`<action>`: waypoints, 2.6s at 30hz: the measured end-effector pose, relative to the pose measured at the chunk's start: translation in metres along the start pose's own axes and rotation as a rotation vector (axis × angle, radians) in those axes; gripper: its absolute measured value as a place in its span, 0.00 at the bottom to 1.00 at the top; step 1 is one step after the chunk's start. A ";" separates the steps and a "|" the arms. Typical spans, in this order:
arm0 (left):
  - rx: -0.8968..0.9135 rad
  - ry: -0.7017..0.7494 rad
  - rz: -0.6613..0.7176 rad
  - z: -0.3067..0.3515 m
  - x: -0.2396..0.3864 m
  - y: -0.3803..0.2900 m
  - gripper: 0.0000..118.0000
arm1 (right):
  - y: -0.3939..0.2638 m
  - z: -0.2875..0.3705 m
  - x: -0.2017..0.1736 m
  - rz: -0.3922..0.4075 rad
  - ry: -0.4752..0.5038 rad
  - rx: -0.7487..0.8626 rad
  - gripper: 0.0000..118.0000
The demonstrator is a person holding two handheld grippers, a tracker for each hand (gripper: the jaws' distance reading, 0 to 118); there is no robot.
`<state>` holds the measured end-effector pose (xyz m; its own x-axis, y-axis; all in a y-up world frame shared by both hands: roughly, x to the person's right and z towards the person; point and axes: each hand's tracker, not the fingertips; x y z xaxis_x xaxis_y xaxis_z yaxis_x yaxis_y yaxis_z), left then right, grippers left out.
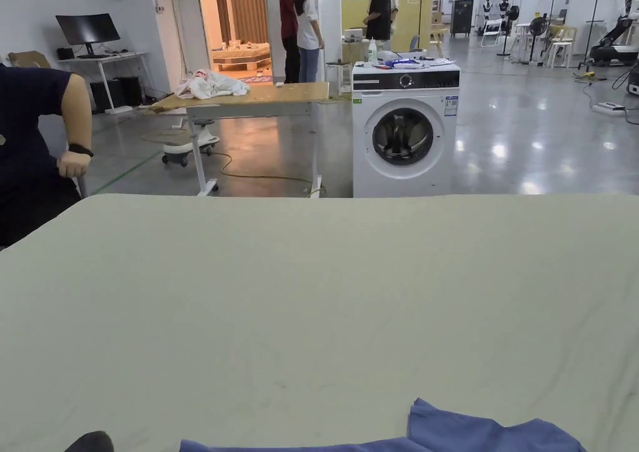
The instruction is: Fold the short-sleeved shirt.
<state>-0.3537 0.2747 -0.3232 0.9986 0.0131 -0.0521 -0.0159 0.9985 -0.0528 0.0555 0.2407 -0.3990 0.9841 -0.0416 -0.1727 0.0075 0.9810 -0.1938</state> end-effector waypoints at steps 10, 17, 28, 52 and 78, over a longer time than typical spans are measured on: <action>-0.055 -0.054 -0.004 0.002 0.003 -0.001 0.00 | -0.002 -0.002 -0.002 -0.020 0.015 -0.001 0.00; -0.143 -0.100 0.058 -0.027 -0.004 -0.008 0.00 | -0.008 -0.004 0.002 -0.032 0.026 -0.032 0.00; -0.566 -0.063 0.279 -0.191 -0.052 -0.097 0.60 | -0.028 -0.013 0.014 -0.093 0.021 -0.113 0.00; -0.964 -0.067 -0.064 -0.309 -0.023 -0.161 0.03 | -0.003 -0.125 0.060 0.035 0.102 -0.370 0.31; -0.766 -0.074 0.247 -0.274 -0.072 -0.121 0.00 | -0.009 -0.266 0.118 -0.038 0.047 -0.674 0.01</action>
<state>-0.4380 0.1384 -0.5863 0.9620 0.2587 -0.0869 -0.2404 0.6523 -0.7188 0.1242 0.1762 -0.6748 0.9764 -0.0970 -0.1929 -0.0854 0.6470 -0.7577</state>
